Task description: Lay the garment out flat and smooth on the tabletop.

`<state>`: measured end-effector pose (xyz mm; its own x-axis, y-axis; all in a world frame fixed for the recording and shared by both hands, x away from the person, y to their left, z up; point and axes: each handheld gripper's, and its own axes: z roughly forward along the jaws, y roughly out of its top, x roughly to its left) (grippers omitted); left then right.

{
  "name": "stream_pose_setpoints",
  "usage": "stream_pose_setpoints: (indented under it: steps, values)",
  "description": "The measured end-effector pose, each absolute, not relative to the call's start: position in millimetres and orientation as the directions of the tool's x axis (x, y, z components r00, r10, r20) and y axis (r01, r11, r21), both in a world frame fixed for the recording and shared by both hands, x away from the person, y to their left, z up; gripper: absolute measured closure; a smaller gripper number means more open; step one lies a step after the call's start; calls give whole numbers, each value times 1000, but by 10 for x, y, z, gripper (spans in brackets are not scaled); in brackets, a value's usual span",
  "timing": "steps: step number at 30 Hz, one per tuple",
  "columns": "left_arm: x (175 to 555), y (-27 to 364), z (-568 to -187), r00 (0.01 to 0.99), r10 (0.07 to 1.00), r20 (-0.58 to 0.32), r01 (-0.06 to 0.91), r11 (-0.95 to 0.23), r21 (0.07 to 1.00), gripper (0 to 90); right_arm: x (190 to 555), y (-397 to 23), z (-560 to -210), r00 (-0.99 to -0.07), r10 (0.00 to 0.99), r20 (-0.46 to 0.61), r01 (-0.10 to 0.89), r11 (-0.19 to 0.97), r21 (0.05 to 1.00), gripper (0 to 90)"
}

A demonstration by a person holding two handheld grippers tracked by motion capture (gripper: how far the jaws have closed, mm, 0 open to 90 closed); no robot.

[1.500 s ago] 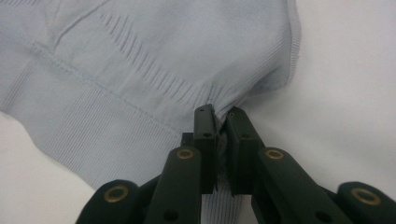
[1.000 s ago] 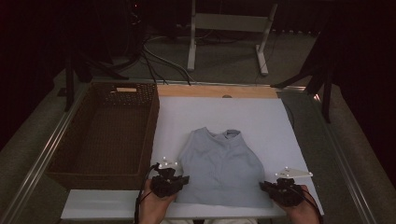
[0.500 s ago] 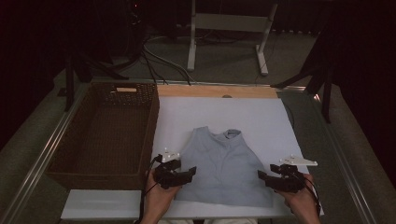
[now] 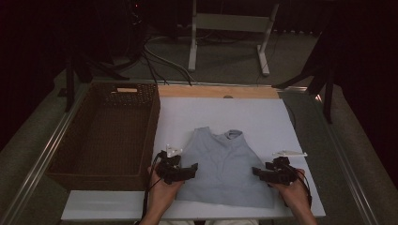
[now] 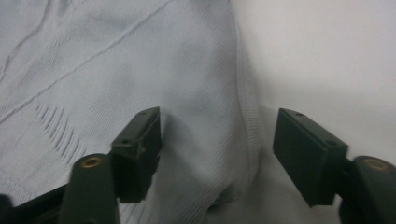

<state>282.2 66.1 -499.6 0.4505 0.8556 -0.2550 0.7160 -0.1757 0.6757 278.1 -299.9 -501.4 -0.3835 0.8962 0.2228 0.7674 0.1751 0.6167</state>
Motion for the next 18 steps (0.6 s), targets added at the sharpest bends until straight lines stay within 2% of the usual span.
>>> stream_pose_setpoints:
  steps: [3,4,5,7,9,14,18]
  values:
    - [2836,652,-5025,455,852,-259,738,-198,645,400,2779,-3005,-5013,-391,885,251,777,171,605,472]
    - [2836,652,-5025,455,852,-259,738,-198,645,475,2779,-3005,-5013,-391,885,251,777,171,605,472]
    - [2835,650,-5036,453,848,-274,747,-193,636,540,2766,-3002,-5007,-401,877,266,781,175,599,604]
    - [2834,646,-5038,454,842,-293,755,-189,628,652,2752,-2995,-5002,-417,866,276,780,184,599,702]
    - [2830,634,-5027,456,836,-305,758,-185,625,738,2730,-2976,-4979,-430,863,264,770,198,607,754]
    - [2822,598,-5020,461,832,-310,761,-190,620,763,2697,-2972,-4921,-440,864,246,756,209,620,768]
    - [2806,495,-5034,460,816,-352,772,-171,612,762,2624,-3094,-4867,-435,867,245,751,199,629,770]
